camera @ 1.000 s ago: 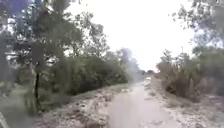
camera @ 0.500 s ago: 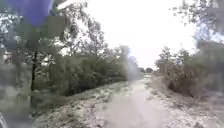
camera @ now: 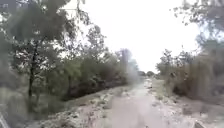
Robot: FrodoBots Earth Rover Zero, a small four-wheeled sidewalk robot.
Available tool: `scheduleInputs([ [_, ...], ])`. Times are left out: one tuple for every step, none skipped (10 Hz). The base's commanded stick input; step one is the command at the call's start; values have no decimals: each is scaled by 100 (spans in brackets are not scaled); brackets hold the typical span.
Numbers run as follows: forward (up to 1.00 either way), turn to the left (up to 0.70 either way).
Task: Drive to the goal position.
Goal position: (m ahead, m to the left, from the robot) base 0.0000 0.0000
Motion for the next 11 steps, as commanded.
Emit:
scheduleInputs([
  [45,-27],
  [45,-27],
  [45,-27],
  [45,-27],
  [42,-28],
  [4,-43],
  [0,-45],
  [0,-45],
  [0,-45],
  [0,-45],
  [0,-45],
])
